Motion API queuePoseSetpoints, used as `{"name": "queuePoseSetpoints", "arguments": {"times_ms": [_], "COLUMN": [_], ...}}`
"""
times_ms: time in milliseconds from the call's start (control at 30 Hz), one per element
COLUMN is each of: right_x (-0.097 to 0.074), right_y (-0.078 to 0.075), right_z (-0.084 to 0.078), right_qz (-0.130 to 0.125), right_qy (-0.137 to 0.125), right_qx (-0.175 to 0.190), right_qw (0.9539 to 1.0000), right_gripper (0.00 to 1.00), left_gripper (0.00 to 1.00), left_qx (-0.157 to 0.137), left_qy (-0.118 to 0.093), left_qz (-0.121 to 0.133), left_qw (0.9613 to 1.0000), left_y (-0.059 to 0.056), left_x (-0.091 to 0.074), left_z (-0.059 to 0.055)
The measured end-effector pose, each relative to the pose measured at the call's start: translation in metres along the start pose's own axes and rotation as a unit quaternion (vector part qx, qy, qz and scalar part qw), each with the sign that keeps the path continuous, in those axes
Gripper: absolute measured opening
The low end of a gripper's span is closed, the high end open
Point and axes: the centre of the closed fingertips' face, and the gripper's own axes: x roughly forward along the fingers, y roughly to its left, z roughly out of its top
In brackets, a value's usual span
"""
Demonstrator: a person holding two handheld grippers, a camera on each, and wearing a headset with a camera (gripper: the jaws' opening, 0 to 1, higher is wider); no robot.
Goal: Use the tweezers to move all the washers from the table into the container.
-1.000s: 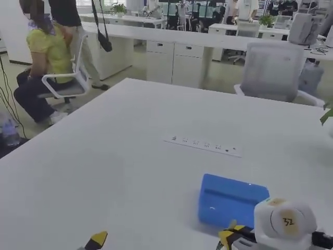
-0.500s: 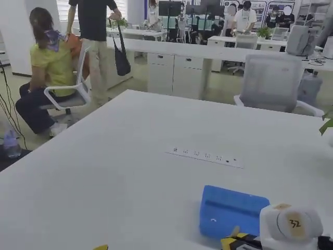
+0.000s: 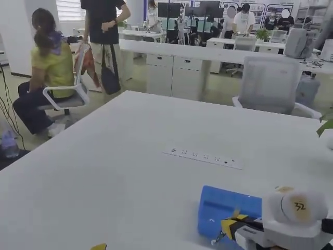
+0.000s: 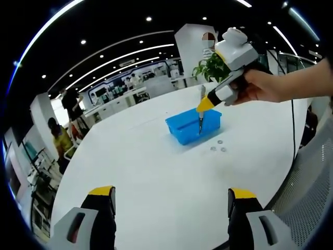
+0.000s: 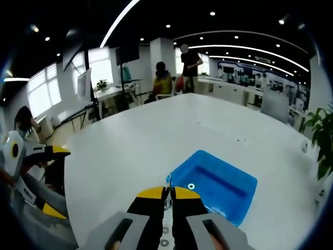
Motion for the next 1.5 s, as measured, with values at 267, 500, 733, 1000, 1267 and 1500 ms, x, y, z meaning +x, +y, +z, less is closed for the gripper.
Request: {"name": "queuePoseSetpoints", "arguments": {"times_ms": [267,500,733,1000,1267,1500], "right_x": [0.006,0.014,0.025,0.046,0.059,0.067], "right_y": [-0.018,-0.029,-0.041,-0.054,-0.063,-0.065], "right_z": [0.017,0.02,0.023,0.014,0.004,-0.006], "right_qz": [-0.015,-0.023,-0.029,-0.031,-0.03,-0.032], "right_qy": [-0.013,-0.011,-0.01,0.004,0.017,0.032], "right_qx": [-0.007,-0.013,-0.012,-0.003,0.007,0.005], "right_qw": [0.9998,0.9996,0.9994,0.9995,0.9994,0.999], "right_gripper": [0.01,0.01,0.01,0.01,0.01,0.01], "left_gripper": [0.91,0.91,0.9,0.9,0.89,0.89], "left_qx": [0.001,0.003,0.003,0.003,0.006,0.007], "left_qy": [0.004,0.008,0.015,0.024,0.03,0.035], "left_qz": [-0.002,0.0,-0.001,0.0,-0.002,-0.004], "left_qw": [1.0,1.0,0.9999,0.9997,0.9995,0.9994], "left_y": [-0.001,0.0,-0.001,0.0,-0.001,-0.002], "left_x": [0.0,0.001,0.002,0.003,0.004,0.005], "left_z": [-0.001,-0.002,-0.005,-0.008,-0.01,-0.012]}}
